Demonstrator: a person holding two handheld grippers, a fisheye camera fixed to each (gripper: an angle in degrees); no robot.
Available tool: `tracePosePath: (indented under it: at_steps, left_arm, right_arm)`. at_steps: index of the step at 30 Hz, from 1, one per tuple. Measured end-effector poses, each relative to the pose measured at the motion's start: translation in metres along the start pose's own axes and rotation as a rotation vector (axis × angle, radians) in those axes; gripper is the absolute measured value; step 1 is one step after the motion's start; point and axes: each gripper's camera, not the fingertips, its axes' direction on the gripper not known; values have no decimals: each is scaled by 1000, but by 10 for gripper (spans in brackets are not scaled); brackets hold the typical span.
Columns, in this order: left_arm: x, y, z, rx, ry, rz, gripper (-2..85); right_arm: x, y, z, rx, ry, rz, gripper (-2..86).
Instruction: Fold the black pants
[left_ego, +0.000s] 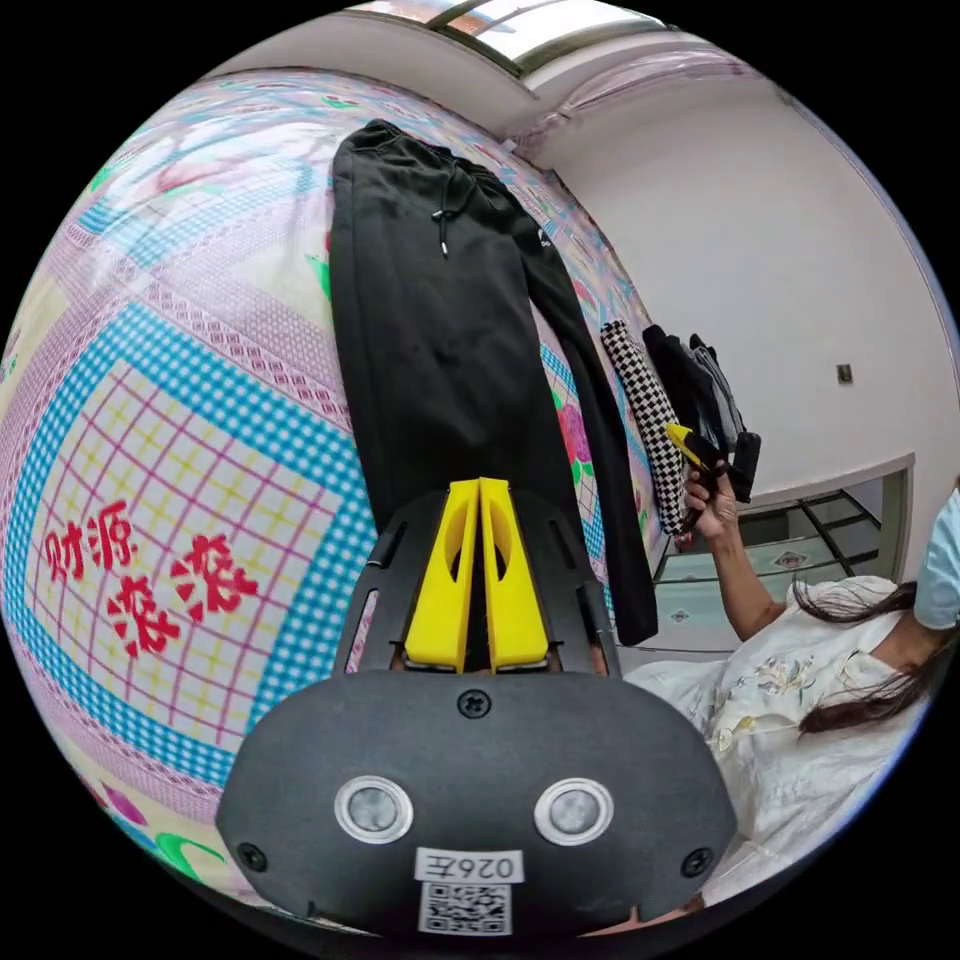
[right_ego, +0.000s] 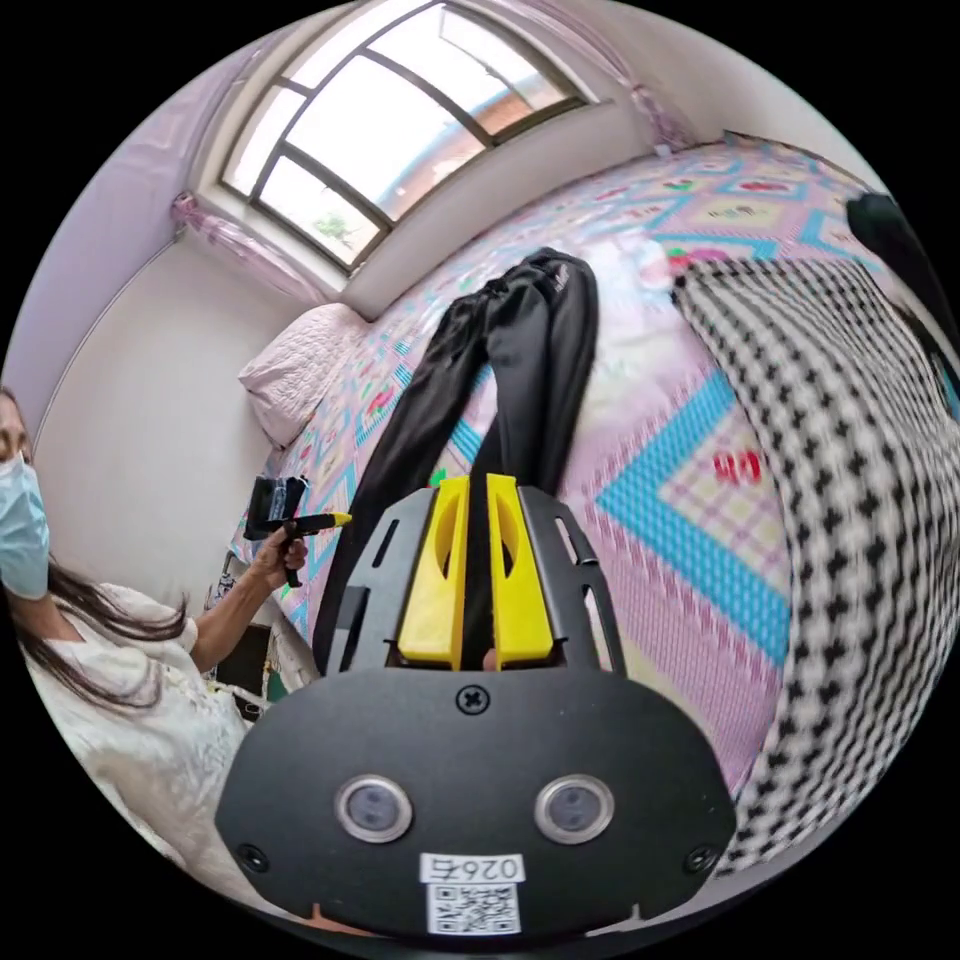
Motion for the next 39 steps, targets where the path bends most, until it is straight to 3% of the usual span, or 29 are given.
tracePosePath:
  at_steps: [5,8,15,20,23,27,29,32,37,39]
  left_arm:
    - [89,107,8,80,69,99,-8]
    - [135,164,38,22,105,148,1]
    - [257,284,103,-145,56,388,108]
    - [332,336,116,-136,-58,548,151]
    - [376,357,124,-101,-215,674,175]
    - [400,368,157,-195,-427,770,81]
    - [394,367,159,-262,-400,719,68]
    - [370,373,117,-163,-213,589,59]
    - [272,379,60,-39,260,187,50]
    - [248,387,49,5,355,108,49]
  right_arm:
    - [-11,65,-45,-28,45,96,7]
    - [-16,84,-55,-59,39,137,27]
    - [-22,119,-81,-9,-53,251,29]
    - [-23,143,-97,10,-67,321,31]
    - [-25,146,-104,47,-93,341,31]
    - [-38,141,-109,64,-91,308,35]
    - [-45,137,-108,45,-88,288,40]
    - [-48,136,-99,21,-127,293,75]
    - [-45,146,-68,23,-348,422,146]
    - [-48,150,-52,17,-401,464,134]
